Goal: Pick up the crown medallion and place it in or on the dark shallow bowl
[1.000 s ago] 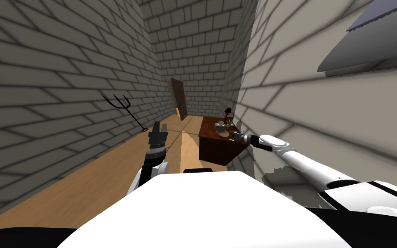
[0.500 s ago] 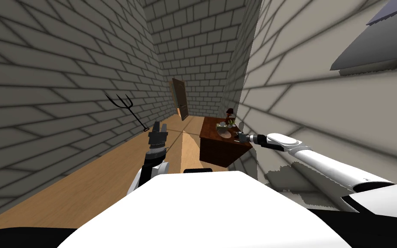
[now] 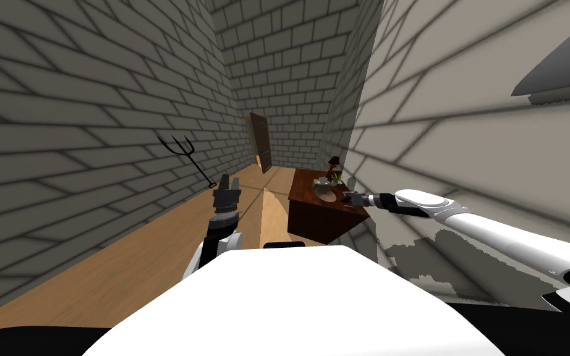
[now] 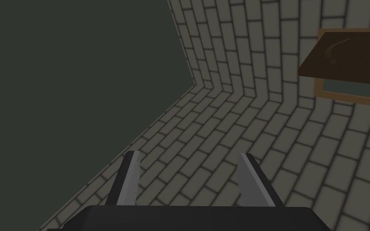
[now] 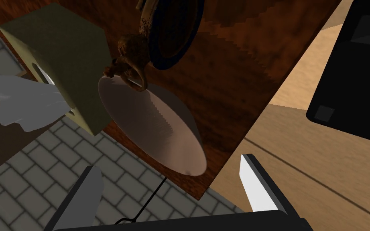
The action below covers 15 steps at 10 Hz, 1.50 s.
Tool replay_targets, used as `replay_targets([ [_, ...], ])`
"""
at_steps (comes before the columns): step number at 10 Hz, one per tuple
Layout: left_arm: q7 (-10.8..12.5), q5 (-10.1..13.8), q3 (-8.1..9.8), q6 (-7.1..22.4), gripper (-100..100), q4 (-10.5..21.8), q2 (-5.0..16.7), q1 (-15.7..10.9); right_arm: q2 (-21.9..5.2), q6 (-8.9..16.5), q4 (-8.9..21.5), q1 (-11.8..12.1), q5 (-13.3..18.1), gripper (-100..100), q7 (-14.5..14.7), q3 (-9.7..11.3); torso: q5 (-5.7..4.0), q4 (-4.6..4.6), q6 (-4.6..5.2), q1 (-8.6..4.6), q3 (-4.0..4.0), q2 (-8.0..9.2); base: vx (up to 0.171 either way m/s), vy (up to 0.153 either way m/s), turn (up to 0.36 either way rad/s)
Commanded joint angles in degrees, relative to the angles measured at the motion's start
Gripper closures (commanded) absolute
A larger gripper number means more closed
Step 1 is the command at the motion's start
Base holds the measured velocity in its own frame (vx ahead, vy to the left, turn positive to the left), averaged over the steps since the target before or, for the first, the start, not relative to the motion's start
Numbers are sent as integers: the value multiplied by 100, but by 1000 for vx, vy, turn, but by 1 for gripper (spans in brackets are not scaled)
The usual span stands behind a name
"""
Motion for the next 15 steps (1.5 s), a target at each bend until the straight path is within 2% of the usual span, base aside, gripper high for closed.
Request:
replay_targets([
  [1,0,0,0,0,0,0,0,0,-167,-157,158,-8,1,-100,-260,118,0,0,0,0,0,0,77,5,40],
  [6,0,0,0,0,0,0,0,0,-713,-422,298,223,-28,-100,-1010,382,-2,-3,-1,-4,-8,-12,86,-8,42],
  [12,0,0,0,0,0,0,0,0,-1135,-654,413,512,-26,-100,-1737,674,-1,-1,0,1,-1,-1,72,-1,26],
  [13,0,0,0,0,0,0,0,0,-1174,-677,426,548,-26,-100,-1821,708,-2,-1,0,-3,-1,-1,26,3,-11],
  [14,0,0,0,0,0,0,0,0,-1199,-618,346,603,-80,-100,-1752,649,-2,1,1,2,6,12,1,5,-12],
  [15,0,0,0,0,0,0,0,-1,-1206,-625,347,610,-82,0,-1774,652,-1,4,0,3,11,21,0,0,0],
])
